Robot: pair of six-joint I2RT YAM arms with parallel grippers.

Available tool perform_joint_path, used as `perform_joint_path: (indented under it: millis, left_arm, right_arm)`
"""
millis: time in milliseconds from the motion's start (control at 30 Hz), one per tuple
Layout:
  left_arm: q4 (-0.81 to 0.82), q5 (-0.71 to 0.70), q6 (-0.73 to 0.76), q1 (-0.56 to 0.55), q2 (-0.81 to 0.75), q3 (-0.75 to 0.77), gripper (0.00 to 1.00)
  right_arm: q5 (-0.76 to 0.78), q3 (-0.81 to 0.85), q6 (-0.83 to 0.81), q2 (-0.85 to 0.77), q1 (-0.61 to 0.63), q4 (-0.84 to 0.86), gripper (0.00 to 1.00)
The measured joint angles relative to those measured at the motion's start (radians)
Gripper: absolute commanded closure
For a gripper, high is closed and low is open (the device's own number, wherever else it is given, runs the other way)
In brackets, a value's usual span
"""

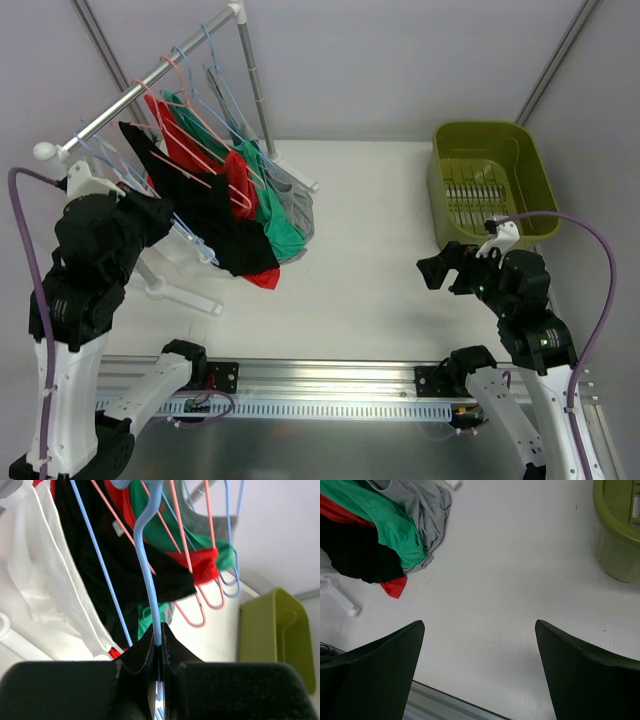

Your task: Remove the tank top from the hanger

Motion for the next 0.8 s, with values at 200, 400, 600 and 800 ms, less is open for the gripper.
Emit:
perform_joint_path:
  millis: [200,400,600,800]
  left_arm:
    - [-0.004,0.170,-0.002,0.000,-0.185,-0.109,1.00]
    - [-0.002,0.437,0.031,0.000,-0.265,-0.180,1.00]
    - [-0.008,0.722,0.077,0.000,-0.317,-0.238,1.00]
    - [-0.006,1.043,0.130,0.000,-0.296,-0.246,1.00]
  right_arm:
    - [-0.002,0.000,0.009,0.032,0.000,0.021,0.01]
    - [-0.062,0.000,0.016,0.053,0.000,0.076,0.01]
    - [-0.154,0.000,0.035,0.090,0.000,0.148,0.00]
    - [-0.383,-0.037,0.105,0.134,0.005,0.354,0.02]
